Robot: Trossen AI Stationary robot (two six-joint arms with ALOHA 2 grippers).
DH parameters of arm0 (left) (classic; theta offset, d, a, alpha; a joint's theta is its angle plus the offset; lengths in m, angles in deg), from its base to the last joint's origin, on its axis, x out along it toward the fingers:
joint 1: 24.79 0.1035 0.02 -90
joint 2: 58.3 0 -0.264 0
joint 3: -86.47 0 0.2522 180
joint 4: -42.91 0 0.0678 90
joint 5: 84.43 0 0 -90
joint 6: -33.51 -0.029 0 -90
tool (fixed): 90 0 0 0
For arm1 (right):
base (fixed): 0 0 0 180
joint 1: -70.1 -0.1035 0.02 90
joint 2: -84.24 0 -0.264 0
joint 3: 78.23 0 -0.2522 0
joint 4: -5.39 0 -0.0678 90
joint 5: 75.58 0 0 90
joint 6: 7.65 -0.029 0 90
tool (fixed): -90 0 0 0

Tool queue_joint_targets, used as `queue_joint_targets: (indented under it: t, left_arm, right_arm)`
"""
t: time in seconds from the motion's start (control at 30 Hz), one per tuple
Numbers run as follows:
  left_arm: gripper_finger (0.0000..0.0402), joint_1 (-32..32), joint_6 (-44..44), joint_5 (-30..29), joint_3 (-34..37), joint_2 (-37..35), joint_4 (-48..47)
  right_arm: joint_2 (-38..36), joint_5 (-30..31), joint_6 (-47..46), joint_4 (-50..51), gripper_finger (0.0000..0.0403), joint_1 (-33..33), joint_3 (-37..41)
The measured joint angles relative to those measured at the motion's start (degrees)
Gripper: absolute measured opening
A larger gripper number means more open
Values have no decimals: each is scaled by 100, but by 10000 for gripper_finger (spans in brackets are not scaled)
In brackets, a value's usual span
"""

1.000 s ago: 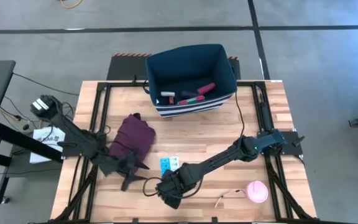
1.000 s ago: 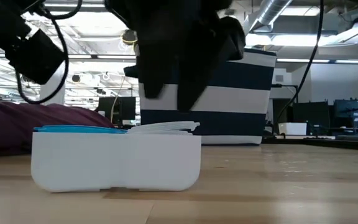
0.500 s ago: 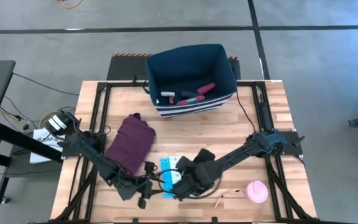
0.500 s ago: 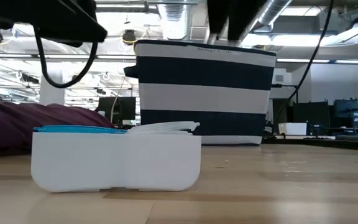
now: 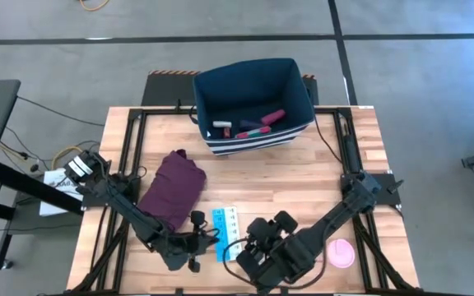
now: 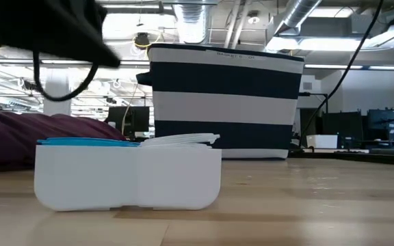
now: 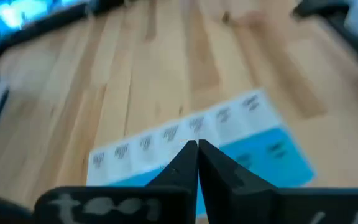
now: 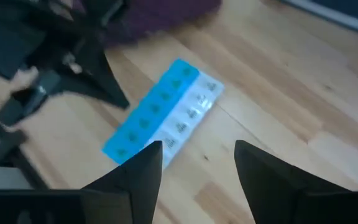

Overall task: Pick & place medical supplies in basket/bin
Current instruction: Put the blue pill organizer into the blue bin

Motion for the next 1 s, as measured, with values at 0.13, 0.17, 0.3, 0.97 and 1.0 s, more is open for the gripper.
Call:
queue_joint_targets:
  t: [0.13, 0.17, 0.3, 0.97, 1.0]
  left_arm:
    - [1, 118, 451, -25, 2, 4, -538]
    - [0, 115, 491, -24, 2, 4, -576]
    - [0, 27, 506, 54, 2, 4, -606]
    - [0, -142, 722, -49, 4, 4, -708]
    - [0, -142, 749, -49, 4, 4, -709]
  right_arm:
    - [351, -39, -272, 341, 196, 119, 5]
    - [420, -40, -327, 403, 196, 183, 10]
    - [435, -501, 54, 335, 196, 488, 2]
    - [-2409, 614, -71, 310, 183, 695, 2790]
    - [-2618, 641, -431, 143, 180, 662, 3205]
